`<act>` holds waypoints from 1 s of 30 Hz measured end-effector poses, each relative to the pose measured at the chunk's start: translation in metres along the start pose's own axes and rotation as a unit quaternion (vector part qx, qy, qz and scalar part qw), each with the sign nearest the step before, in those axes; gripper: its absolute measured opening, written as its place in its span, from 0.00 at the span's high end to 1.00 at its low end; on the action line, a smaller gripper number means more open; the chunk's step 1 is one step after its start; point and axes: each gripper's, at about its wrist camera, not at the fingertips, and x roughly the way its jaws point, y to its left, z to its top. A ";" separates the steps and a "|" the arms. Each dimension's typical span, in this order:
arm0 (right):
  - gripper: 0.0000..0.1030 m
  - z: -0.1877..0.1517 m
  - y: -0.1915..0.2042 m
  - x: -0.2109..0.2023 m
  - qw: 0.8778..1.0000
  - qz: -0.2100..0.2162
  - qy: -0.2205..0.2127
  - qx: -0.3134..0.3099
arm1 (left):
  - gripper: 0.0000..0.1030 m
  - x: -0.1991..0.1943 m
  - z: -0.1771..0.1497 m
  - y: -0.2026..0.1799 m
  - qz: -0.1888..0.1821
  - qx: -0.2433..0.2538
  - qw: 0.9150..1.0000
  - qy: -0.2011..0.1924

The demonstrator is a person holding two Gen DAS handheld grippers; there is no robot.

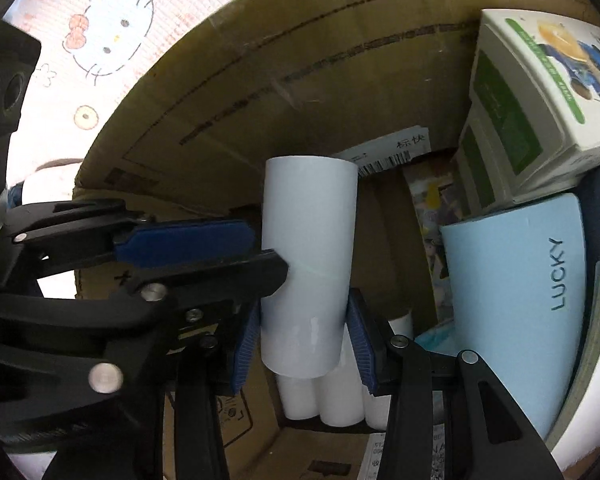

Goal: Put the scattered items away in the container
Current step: 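Carry the held tube into the cardboard box and lower it, then open the right tool to release the tube among the tubes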

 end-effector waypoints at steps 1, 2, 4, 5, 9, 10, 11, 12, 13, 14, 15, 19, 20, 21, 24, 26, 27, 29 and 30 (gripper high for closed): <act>0.61 0.000 -0.002 0.003 1.000 0.006 0.002 0.008 | 0.77 0.000 -0.001 -0.001 0.007 0.002 1.000 -0.007; 0.61 0.000 -0.003 0.006 1.000 0.008 0.003 0.016 | 0.77 0.001 -0.003 -0.004 0.017 0.009 1.000 -0.011; 0.61 -0.001 0.000 0.011 1.000 -0.006 0.003 0.014 | 0.77 0.003 -0.006 -0.007 0.032 0.022 0.999 -0.016; 0.61 -0.002 0.002 0.015 1.000 -0.017 0.002 0.009 | 0.78 0.003 -0.007 -0.008 0.040 0.027 0.999 -0.018; 0.61 -0.002 -0.004 0.023 1.000 -0.021 0.002 0.020 | 0.86 0.001 -0.010 -0.006 0.049 0.027 0.998 -0.028; 0.61 -0.002 -0.006 0.024 1.000 -0.022 0.003 0.021 | 0.88 0.001 -0.011 -0.007 0.053 0.029 0.998 -0.031; 0.61 -0.002 -0.007 0.025 1.000 -0.022 0.004 0.019 | 0.90 0.001 -0.012 -0.007 0.056 0.032 0.997 -0.035; 0.61 -0.002 -0.008 0.027 1.000 -0.022 0.004 0.017 | 0.91 0.000 -0.013 -0.008 0.061 0.037 0.997 -0.039; 0.61 -0.003 -0.009 0.027 1.000 -0.023 0.003 0.014 | 0.92 0.000 -0.015 -0.009 0.065 0.043 0.996 -0.041; 0.61 -0.003 -0.011 0.029 1.000 -0.024 0.003 0.012 | 0.93 0.000 -0.015 -0.010 0.067 0.046 0.996 -0.043; 0.61 -0.004 -0.013 0.030 1.000 -0.024 0.007 0.012 | 0.93 -0.001 -0.016 -0.010 0.068 0.049 0.996 -0.043; 0.61 -0.004 -0.020 0.032 1.000 -0.020 0.013 0.012 | 0.93 -0.002 -0.017 -0.011 0.063 0.050 0.996 -0.042; 0.61 -0.004 -0.021 0.032 1.000 -0.020 0.014 0.012 | 0.93 -0.002 -0.017 -0.011 0.062 0.050 0.996 -0.042; 0.61 -0.003 -0.023 0.033 1.000 -0.020 0.015 0.012 | 0.93 -0.003 -0.018 -0.011 0.061 0.052 0.996 -0.043; 0.61 -0.003 -0.029 0.037 0.999 -0.019 0.026 0.014 | 0.93 -0.003 -0.019 -0.012 0.062 0.055 0.996 -0.043; 0.61 -0.004 -0.032 0.038 0.999 -0.019 0.032 0.012 | 0.93 -0.004 -0.019 -0.013 0.062 0.058 0.996 -0.041; 0.61 -0.005 -0.033 0.036 0.999 -0.022 0.037 0.006 | 0.93 -0.005 -0.020 -0.013 0.064 0.059 0.995 -0.039; 0.61 -0.006 -0.033 0.031 0.999 -0.033 0.025 -0.002 | 0.93 -0.008 -0.021 -0.014 0.066 0.060 0.995 -0.035; 0.61 -0.007 -0.032 0.028 0.999 -0.041 0.020 -0.010 | 0.93 -0.012 -0.023 -0.013 0.062 0.058 0.996 -0.033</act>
